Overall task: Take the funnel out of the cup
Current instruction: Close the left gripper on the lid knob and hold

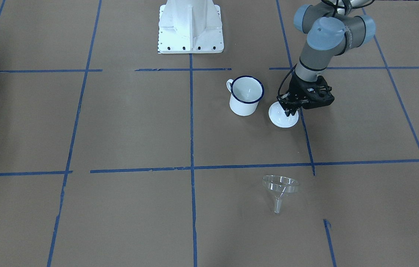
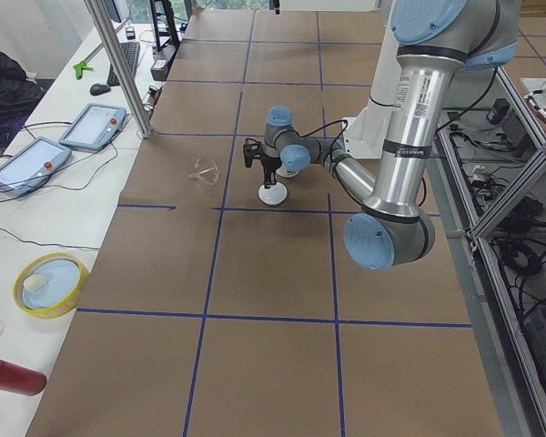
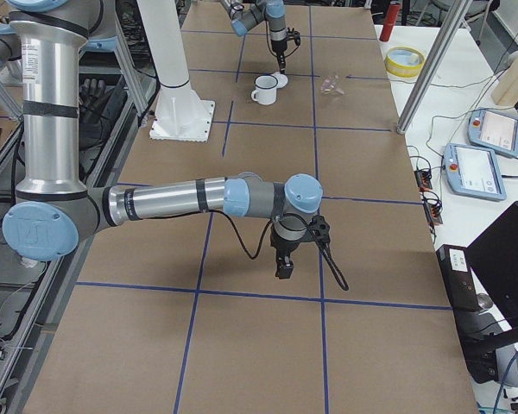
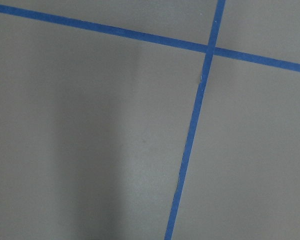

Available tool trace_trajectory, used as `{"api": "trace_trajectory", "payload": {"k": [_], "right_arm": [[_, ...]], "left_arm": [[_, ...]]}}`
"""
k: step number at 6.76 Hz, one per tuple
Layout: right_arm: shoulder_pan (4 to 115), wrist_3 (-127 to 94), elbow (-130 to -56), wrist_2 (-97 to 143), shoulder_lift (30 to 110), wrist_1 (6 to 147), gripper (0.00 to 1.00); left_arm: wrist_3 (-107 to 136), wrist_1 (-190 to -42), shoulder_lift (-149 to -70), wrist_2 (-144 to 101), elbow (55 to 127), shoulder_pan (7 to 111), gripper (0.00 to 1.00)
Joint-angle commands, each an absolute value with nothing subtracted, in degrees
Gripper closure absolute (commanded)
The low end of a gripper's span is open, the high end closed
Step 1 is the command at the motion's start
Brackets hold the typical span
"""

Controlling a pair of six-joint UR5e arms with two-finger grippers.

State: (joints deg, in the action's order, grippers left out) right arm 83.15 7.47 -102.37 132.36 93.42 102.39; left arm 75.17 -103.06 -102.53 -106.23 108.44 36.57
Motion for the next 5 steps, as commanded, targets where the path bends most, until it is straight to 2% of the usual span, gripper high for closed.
{"api": "trace_trajectory", "payload": {"k": [1,2,4,5], "right_arm": [[83.14,7.47,-102.39,132.36,93.43,102.39,0.00],[83.14,7.47,-102.39,132.36,93.43,102.39,0.00],[83.14,7.47,-102.31,132.36,93.34,102.39,0.00],[83.14,7.47,-102.39,132.36,93.43,102.39,0.00]], "left_arm": [[72.88,-97.49,-102.66,-106.26,111.79,37.00,0.99],[72.86,-97.56,-102.74,-106.17,111.01,36.74,0.42],[72.86,-97.65,-103.79,-106.17,109.00,36.21,0.18],[72.77,-97.82,-104.15,-106.26,108.03,36.21,0.18]]}}
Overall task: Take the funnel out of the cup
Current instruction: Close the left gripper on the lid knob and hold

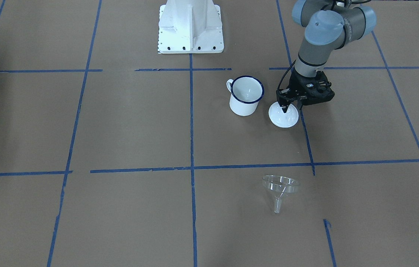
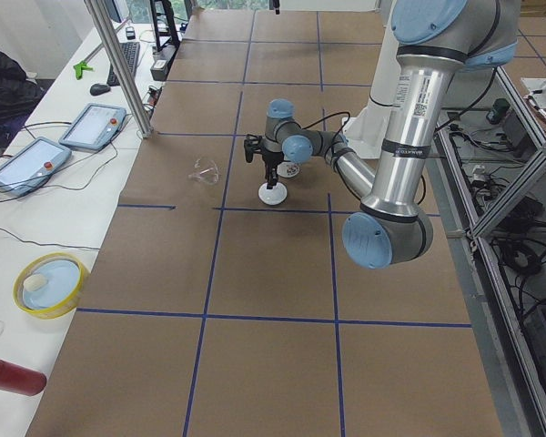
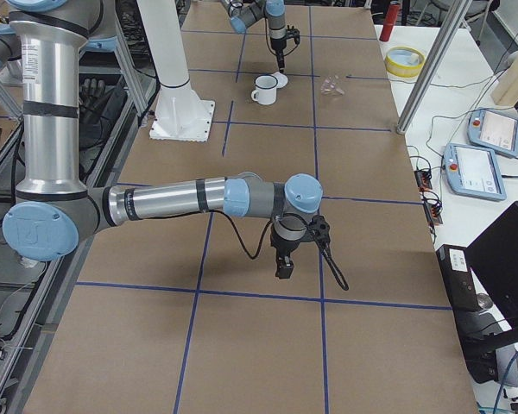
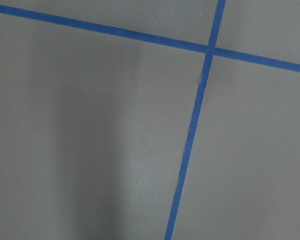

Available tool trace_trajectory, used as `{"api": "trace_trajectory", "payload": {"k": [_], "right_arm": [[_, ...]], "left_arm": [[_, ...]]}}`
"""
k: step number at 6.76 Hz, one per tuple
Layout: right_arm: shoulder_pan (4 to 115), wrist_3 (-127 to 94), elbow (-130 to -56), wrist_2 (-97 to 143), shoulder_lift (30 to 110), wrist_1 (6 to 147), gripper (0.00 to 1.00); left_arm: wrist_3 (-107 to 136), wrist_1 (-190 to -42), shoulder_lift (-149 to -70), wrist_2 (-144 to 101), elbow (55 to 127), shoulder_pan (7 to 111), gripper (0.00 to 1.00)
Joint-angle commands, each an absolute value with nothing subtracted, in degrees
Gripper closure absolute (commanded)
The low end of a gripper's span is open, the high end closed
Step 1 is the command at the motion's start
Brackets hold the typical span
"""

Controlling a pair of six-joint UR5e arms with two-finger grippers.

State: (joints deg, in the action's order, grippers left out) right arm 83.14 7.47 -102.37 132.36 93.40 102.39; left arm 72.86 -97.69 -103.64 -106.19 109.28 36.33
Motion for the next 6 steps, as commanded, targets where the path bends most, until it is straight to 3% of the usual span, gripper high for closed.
{"api": "trace_trajectory", "payload": {"k": [1,6], "right_arm": [[83.14,7.47,-102.39,132.36,93.43,102.48,0.00],[83.14,7.47,-102.39,132.36,93.43,102.39,0.00]], "left_arm": [[72.77,-98.08,-104.24,-106.26,107.23,36.21,0.18],[72.77,-98.44,-104.15,-106.70,107.66,36.21,0.25]]}}
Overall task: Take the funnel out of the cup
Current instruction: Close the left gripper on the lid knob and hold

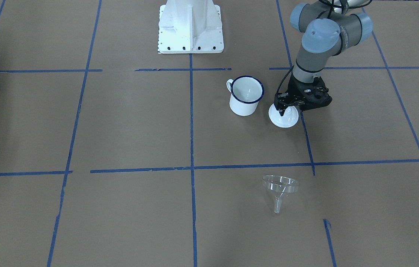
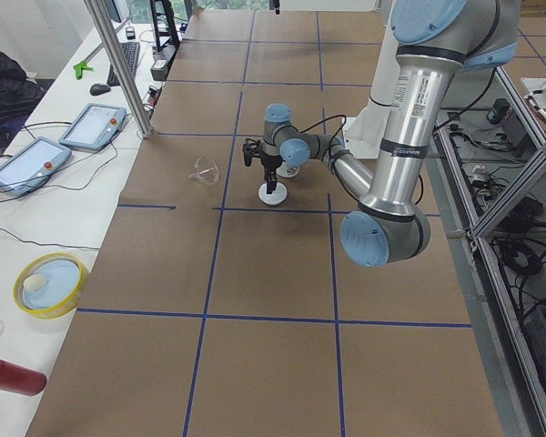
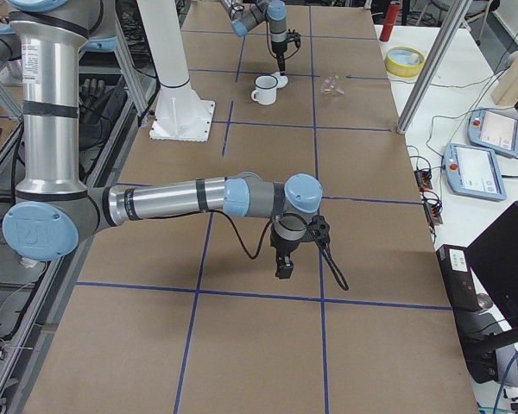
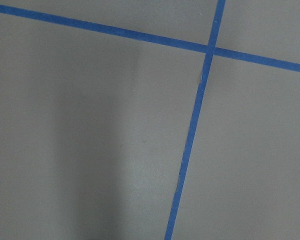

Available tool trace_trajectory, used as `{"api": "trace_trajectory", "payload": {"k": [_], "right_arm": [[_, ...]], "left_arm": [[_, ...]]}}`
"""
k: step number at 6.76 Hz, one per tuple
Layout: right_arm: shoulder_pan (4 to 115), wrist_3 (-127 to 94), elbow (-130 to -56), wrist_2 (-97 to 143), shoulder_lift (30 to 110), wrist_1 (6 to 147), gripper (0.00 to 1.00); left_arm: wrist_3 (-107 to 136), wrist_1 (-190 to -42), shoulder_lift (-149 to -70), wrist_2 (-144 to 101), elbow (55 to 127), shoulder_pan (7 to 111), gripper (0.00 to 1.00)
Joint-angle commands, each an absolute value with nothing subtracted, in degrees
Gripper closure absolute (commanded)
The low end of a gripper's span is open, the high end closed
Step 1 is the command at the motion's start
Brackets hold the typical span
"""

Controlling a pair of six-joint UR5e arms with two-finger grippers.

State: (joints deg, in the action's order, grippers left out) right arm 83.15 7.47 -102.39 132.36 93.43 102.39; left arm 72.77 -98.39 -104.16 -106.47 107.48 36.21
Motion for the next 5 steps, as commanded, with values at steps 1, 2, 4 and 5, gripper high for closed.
{"api": "trace_trajectory", "payload": {"k": [1,2,4,5], "right_arm": [[83.14,7.47,-102.31,132.36,93.43,102.39,0.00],[83.14,7.47,-102.30,132.36,93.43,102.39,0.00],[83.14,7.47,-102.39,132.36,93.34,102.39,0.00],[83.14,7.47,-102.39,132.36,93.43,102.39,0.00]], "left_arm": [[72.69,-98.52,-104.24,-106.70,107.32,36.12,0.26],[72.51,-98.70,-104.33,-106.70,107.23,36.12,0.27],[72.51,-98.70,-104.33,-106.79,107.23,36.12,0.28],[72.51,-98.70,-104.33,-106.79,107.23,36.12,0.28]]}}
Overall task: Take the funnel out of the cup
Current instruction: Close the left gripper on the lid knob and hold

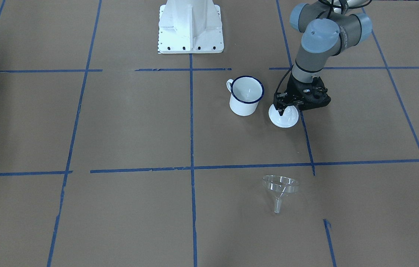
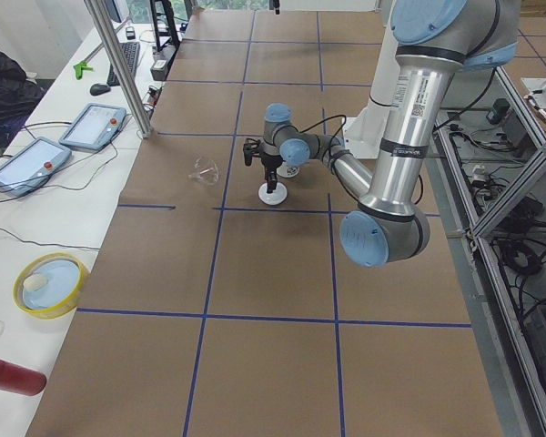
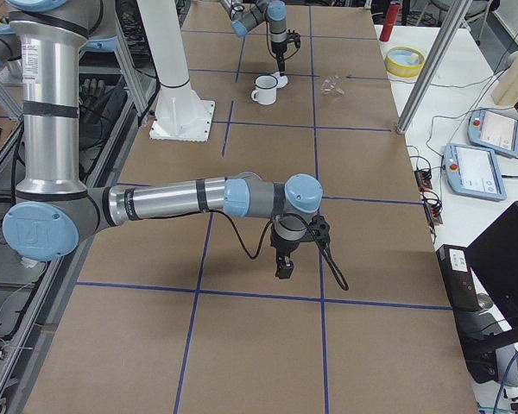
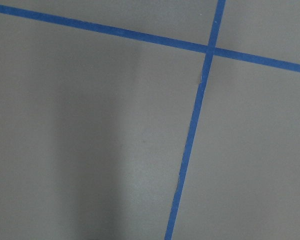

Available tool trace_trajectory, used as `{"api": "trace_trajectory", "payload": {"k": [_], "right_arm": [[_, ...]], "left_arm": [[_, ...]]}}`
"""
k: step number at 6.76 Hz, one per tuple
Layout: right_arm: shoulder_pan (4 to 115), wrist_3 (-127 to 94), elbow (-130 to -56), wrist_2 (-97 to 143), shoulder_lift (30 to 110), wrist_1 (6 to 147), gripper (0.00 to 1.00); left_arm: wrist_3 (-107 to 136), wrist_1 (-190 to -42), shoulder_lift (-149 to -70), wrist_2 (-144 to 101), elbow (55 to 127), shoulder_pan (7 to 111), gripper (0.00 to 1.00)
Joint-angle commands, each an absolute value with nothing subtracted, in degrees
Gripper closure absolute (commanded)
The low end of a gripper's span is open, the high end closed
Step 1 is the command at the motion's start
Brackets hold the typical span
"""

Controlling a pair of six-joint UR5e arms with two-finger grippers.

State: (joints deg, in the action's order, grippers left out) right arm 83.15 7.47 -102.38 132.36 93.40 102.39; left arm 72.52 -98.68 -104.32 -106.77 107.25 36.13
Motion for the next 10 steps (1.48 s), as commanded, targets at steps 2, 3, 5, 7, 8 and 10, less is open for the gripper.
{"api": "trace_trajectory", "payload": {"k": [2,3,5,7,8,10], "right_arm": [[83.14,7.47,-102.39,132.36,93.34,102.39,0.00],[83.14,7.47,-102.39,132.36,93.43,102.39,0.00],[83.14,7.47,-102.31,132.36,93.43,102.39,0.00],[83.14,7.47,-102.39,132.36,93.43,102.39,0.00],[83.14,7.47,-102.39,132.36,93.43,102.39,0.00],[83.14,7.47,-102.39,132.36,93.43,102.39,0.00]], "left_arm": [[72.51,-98.79,-104.41,-106.87,106.79,36.12,0.28],[72.51,-99.83,-104.41,-106.87,106.18,36.12,0.28],[72.60,-101.07,-104.41,-107.14,105.91,36.12,0.28],[72.60,-101.07,-104.33,-107.14,106.00,36.12,0.29],[72.60,-101.07,-104.24,-107.14,106.08,36.12,0.29],[72.60,-101.07,-104.15,-107.14,106.17,36.04,0.30]]}}
